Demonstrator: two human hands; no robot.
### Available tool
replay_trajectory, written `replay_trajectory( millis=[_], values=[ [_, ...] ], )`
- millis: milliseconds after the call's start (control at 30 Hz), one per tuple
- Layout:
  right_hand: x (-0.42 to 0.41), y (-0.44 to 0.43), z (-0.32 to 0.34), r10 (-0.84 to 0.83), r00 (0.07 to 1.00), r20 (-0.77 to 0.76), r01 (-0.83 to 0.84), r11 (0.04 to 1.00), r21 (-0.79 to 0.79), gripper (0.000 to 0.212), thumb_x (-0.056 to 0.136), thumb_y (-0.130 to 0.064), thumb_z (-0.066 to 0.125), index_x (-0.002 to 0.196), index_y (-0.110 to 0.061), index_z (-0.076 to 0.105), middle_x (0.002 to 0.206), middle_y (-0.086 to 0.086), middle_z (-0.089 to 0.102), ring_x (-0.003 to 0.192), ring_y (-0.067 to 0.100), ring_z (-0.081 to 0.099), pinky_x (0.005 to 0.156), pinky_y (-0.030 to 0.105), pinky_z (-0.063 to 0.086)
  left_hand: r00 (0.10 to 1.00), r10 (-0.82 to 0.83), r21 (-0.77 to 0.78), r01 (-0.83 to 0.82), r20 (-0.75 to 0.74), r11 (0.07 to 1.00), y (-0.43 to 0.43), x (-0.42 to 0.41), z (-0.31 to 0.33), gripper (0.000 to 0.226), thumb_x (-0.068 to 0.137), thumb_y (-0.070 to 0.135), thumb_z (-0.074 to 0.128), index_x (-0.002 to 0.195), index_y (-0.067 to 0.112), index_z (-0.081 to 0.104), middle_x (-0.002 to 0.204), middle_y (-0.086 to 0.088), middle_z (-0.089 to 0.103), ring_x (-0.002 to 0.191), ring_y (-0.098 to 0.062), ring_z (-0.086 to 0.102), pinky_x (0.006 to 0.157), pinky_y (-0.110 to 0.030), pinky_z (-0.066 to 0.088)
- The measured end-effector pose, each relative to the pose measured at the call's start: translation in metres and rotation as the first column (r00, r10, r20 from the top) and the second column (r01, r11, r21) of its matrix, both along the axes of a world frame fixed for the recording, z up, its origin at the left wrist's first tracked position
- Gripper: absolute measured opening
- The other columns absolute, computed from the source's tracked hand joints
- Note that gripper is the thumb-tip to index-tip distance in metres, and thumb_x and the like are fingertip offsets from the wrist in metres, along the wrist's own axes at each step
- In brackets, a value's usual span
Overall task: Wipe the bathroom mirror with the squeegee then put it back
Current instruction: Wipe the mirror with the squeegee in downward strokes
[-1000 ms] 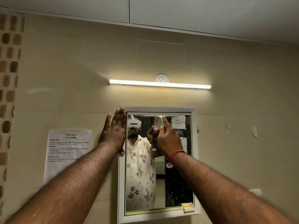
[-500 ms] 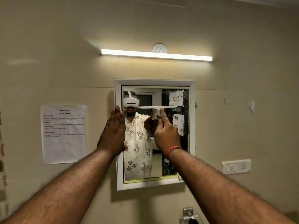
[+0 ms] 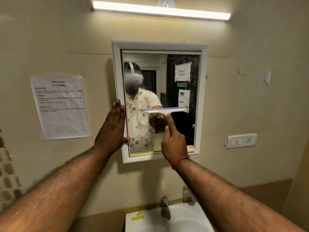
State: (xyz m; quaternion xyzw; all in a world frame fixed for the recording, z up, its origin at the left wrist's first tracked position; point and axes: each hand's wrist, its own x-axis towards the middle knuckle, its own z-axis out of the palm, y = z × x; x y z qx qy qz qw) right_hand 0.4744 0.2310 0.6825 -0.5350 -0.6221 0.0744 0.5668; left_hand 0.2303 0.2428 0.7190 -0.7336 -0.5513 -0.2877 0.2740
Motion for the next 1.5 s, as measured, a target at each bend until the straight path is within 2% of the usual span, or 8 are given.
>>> replay_trajectory(
  millis=[233, 333, 433, 800, 1067, 1200, 1300, 1500],
  values=[
    [-0.004, -0.011, -0.058, -0.038, 0.999, 0.004, 0.038, 0.998, -0.054, 0.063, 0.114, -0.033, 0.038, 0.159, -0.07, 0.014, 0.072, 0.001, 0.059, 0.064, 0.019, 0.058, 0.06, 0.04, 0.052, 0.999, -0.037, -0.021, 0.036, -0.034, 0.999, 0.0, -0.012, -0.043, 0.166, 0.056, 0.032, 0.111, 0.175, -0.003, 0.001, 0.185, -0.023, -0.013, 0.173, -0.04, -0.004, 0.138, -0.056, 0.024],
    [-0.005, -0.017, -0.084, -0.046, 0.999, 0.026, 0.048, 0.993, -0.109, 0.062, 0.114, -0.035, 0.037, 0.16, -0.071, 0.015, 0.066, -0.004, 0.052, 0.059, 0.018, 0.053, 0.053, 0.035, 0.038, 0.997, -0.052, -0.054, 0.049, -0.052, 0.997, -0.002, -0.015, -0.061, 0.166, 0.052, 0.024, 0.113, 0.175, -0.004, 0.004, 0.185, -0.025, -0.01, 0.173, -0.042, 0.002, 0.137, -0.057, 0.027],
    [-0.007, -0.022, -0.102, -0.053, 0.998, 0.035, 0.058, 0.986, -0.158, 0.063, 0.115, -0.032, 0.038, 0.162, -0.068, 0.016, 0.071, 0.001, 0.057, 0.062, 0.022, 0.057, 0.056, 0.038, 0.042, 0.992, -0.055, -0.071, 0.047, -0.116, 0.996, -0.004, -0.02, -0.078, 0.166, 0.051, 0.021, 0.112, 0.174, -0.006, 0.005, 0.184, -0.028, -0.01, 0.173, -0.044, 0.003, 0.137, -0.057, 0.028],
    [-0.011, -0.03, -0.131, -0.062, 0.998, -0.01, 0.058, 0.972, -0.228, 0.062, 0.114, -0.035, 0.038, 0.16, -0.07, 0.018, 0.072, 0.008, 0.063, 0.065, 0.028, 0.061, 0.063, 0.043, 0.052, 0.985, -0.048, -0.166, 0.02, -0.164, 0.986, -0.017, -0.021, -0.126, 0.172, 0.045, 0.038, 0.113, 0.174, -0.008, 0.007, 0.184, -0.029, -0.011, 0.172, -0.044, 0.003, 0.138, -0.056, 0.024],
    [-0.007, -0.037, -0.129, -0.073, 0.997, 0.017, 0.075, 0.945, -0.32, 0.057, 0.112, -0.039, 0.038, 0.159, -0.068, 0.023, 0.078, 0.01, 0.067, 0.069, 0.033, 0.064, 0.067, 0.044, 0.057, 0.968, 0.028, -0.176, -0.073, -0.248, 0.982, -0.028, -0.02, -0.139, 0.174, 0.054, 0.069, 0.101, 0.174, -0.005, -0.001, 0.183, -0.026, -0.017, 0.173, -0.041, -0.009, 0.14, -0.057, 0.015],
    [-0.002, -0.04, -0.108, -0.039, 0.999, 0.008, 0.039, 0.926, -0.376, 0.053, 0.112, -0.04, 0.038, 0.16, -0.062, 0.032, 0.091, 0.01, 0.073, 0.078, 0.031, 0.068, 0.076, 0.043, 0.058, 0.962, 0.053, -0.141, -0.093, -0.267, 0.986, -0.036, -0.022, -0.126, 0.172, 0.053, 0.078, 0.096, 0.176, -0.002, 0.006, 0.185, -0.024, -0.008, 0.173, -0.042, 0.0, 0.138, -0.062, 0.017],
    [0.004, -0.043, -0.086, 0.006, 1.0, 0.001, -0.005, 0.924, -0.382, 0.05, 0.111, -0.04, 0.039, 0.16, -0.053, 0.041, 0.121, 0.006, 0.077, 0.095, 0.03, 0.072, 0.087, 0.044, 0.062, 0.975, 0.071, -0.099, -0.094, -0.211, 0.991, -0.038, -0.026, -0.098, 0.172, 0.049, 0.079, 0.098, 0.177, 0.002, 0.013, 0.186, -0.021, 0.004, 0.171, -0.043, 0.014, 0.137, -0.064, 0.019],
    [0.021, -0.052, -0.026, 0.021, 0.999, -0.028, -0.027, 0.973, -0.231, 0.048, 0.113, -0.041, 0.041, 0.16, -0.053, 0.043, 0.116, -0.003, 0.079, 0.088, 0.014, 0.068, 0.088, 0.039, 0.061, 0.97, 0.12, 0.0, -0.122, -0.21, 0.992, -0.028, -0.017, 0.018, 0.176, 0.054, 0.079, 0.096, 0.177, 0.004, -0.004, 0.185, -0.017, -0.02, 0.173, -0.036, -0.011, 0.139, -0.06, 0.009]
  ],
)
